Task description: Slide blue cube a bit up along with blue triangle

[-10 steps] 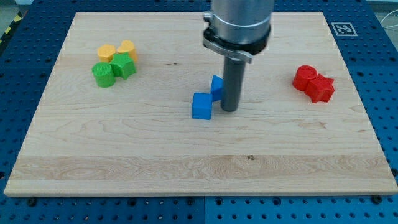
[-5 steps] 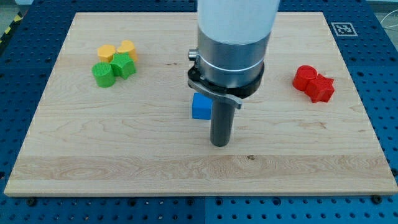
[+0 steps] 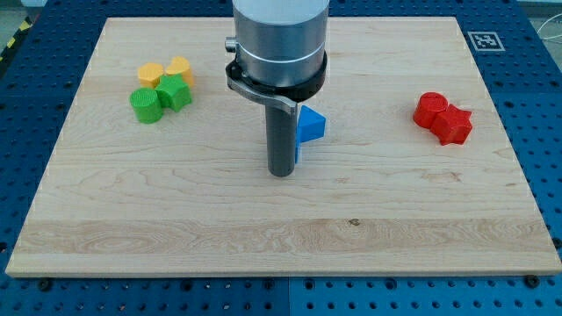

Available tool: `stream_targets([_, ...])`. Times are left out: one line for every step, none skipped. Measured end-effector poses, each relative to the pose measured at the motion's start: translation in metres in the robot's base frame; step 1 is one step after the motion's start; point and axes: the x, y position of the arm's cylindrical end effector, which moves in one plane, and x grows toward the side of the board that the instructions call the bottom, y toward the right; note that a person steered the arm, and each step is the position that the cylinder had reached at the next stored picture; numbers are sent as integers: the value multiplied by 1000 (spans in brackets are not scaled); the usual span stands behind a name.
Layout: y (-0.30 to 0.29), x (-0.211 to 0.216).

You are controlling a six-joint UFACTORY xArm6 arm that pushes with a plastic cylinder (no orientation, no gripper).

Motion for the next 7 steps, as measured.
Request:
stream_targets([0,-10])
stream_targets([-1,-19])
stream_targets([-3,-27])
stream_targets([-7,-35])
stream_targets([-10,-43])
stream_targets([-13,-50])
stream_targets([-13,-51])
